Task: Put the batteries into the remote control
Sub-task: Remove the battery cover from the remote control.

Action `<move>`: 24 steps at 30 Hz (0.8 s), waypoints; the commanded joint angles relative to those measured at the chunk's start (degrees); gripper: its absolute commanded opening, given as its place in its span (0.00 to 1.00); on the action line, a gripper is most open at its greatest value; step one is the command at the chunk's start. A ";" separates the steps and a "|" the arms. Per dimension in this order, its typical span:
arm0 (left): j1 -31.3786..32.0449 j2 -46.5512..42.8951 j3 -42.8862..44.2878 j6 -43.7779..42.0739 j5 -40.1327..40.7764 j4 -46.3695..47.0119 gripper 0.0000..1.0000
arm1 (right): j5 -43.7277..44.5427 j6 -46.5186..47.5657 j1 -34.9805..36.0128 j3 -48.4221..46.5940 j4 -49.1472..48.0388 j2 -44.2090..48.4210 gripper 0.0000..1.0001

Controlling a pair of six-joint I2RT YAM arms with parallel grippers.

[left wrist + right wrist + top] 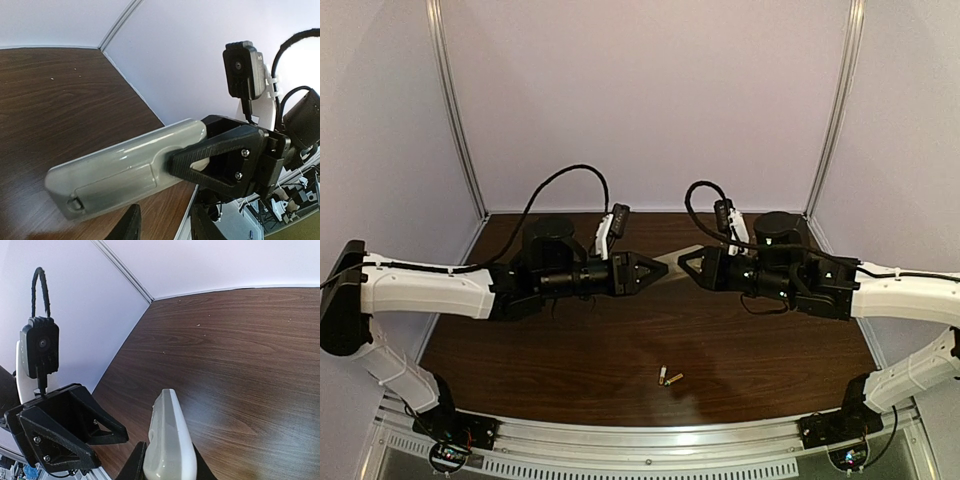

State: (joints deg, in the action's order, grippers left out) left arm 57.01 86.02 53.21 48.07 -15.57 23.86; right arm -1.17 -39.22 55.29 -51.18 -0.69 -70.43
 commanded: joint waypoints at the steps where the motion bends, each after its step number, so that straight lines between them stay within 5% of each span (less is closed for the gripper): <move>1: 0.08 -4.60 -2.64 -0.23 8.68 -2.29 0.36 | 4.07 -0.03 0.17 -0.26 0.26 2.02 0.00; 24: 0.08 0.86 3.42 0.03 12.22 -10.35 0.39 | 1.34 -7.79 0.34 -0.85 1.01 1.24 0.00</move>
State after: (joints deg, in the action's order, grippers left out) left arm 57.01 85.60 54.43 48.12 -3.88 13.52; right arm 0.93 -45.54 55.29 -51.18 0.62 -69.58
